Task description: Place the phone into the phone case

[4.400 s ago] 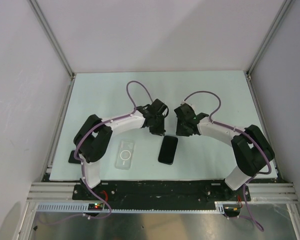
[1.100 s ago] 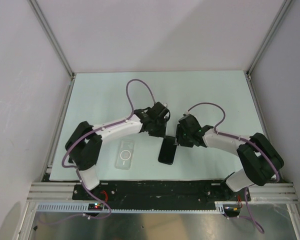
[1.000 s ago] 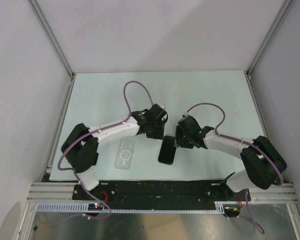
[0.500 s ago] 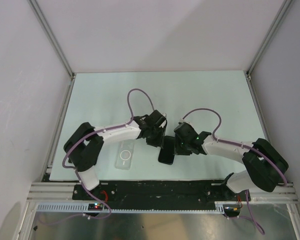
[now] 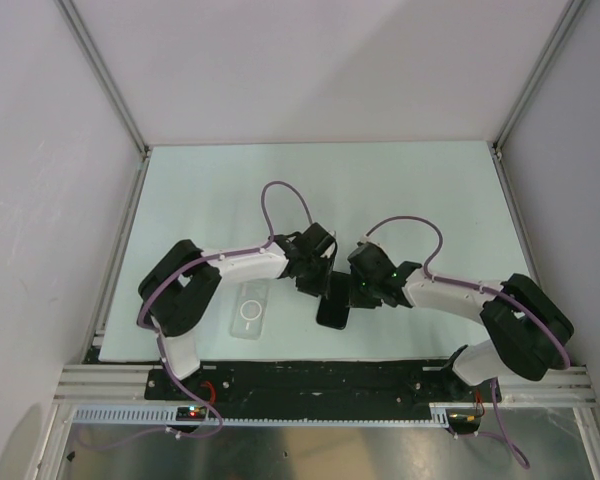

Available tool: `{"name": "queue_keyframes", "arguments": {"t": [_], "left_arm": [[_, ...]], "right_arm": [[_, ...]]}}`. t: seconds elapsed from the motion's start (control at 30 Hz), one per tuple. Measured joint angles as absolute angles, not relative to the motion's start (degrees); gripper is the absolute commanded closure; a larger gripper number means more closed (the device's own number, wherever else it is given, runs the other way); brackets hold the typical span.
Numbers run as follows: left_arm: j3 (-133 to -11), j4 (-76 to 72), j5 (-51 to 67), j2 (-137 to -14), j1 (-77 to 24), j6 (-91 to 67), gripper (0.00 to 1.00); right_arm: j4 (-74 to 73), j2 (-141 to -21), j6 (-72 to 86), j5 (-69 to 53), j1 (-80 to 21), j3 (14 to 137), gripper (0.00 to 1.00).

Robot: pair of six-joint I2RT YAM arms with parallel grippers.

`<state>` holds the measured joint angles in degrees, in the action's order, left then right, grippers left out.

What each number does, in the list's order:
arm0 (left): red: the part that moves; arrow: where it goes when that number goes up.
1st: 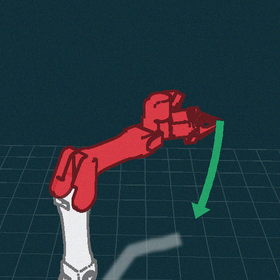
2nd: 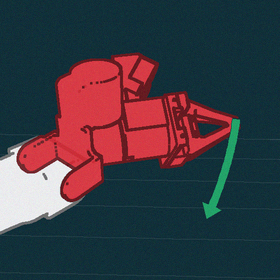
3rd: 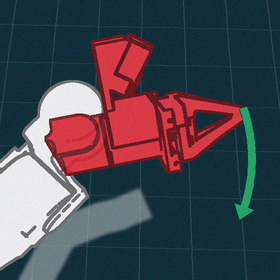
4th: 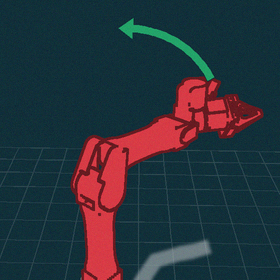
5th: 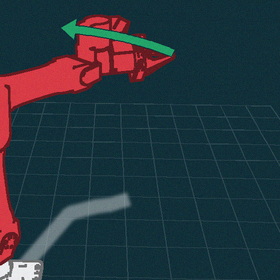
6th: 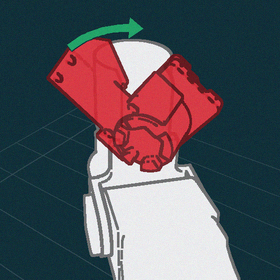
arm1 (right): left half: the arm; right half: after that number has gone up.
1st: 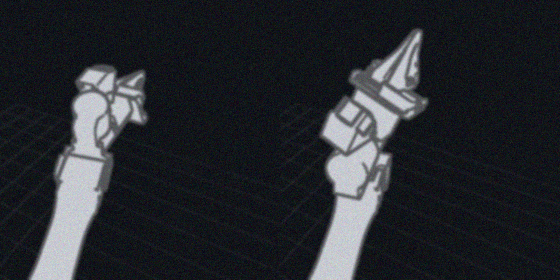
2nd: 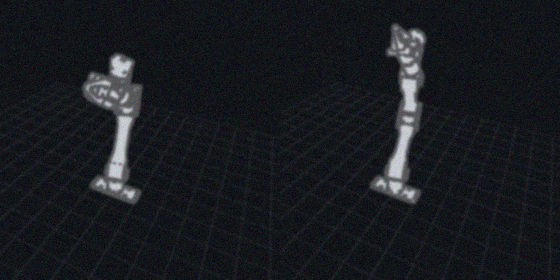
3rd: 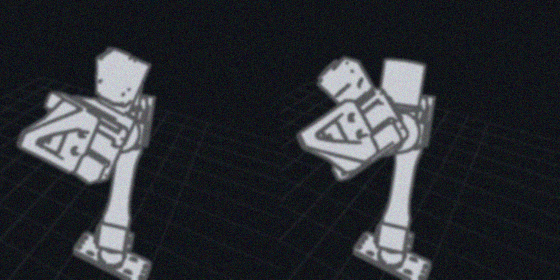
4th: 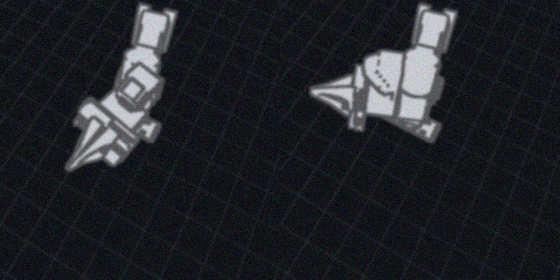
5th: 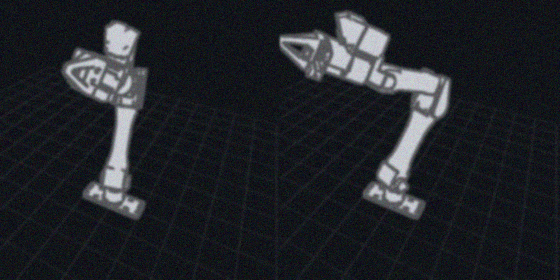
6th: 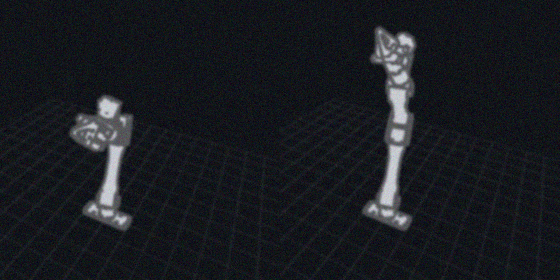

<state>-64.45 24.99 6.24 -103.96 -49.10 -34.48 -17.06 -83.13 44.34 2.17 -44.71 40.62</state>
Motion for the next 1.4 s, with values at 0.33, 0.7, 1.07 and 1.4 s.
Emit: {"name": "queue_keyframes", "arguments": {"t": [0.33,0.7,1.07,1.4], "left_arm": [[-56.21,25.1,4.32,-89.45,-41.39,-36.53,0.6],[-49.17,25.87,2.17,-73.91,-37.85,-38.0,0.6],[-44.53,26.89,2.22,-68.64,-37.85,-38.0,0.6],[-43.51,27.14,2.87,-67.81,-37.74,-37.98,0.6]], "right_arm": [[-20.8,-83.26,47.9,8.25,-46.15,43.57,0.09],[-27.57,-90.26,60.12,17.96,-51.55,54.02,0.01],[-34.13,-98.43,66.7,24.43,-55.13,62.06,0.01],[-38.61,-99.2,68.69,26.65,-57.06,63.57,0.01]]}}
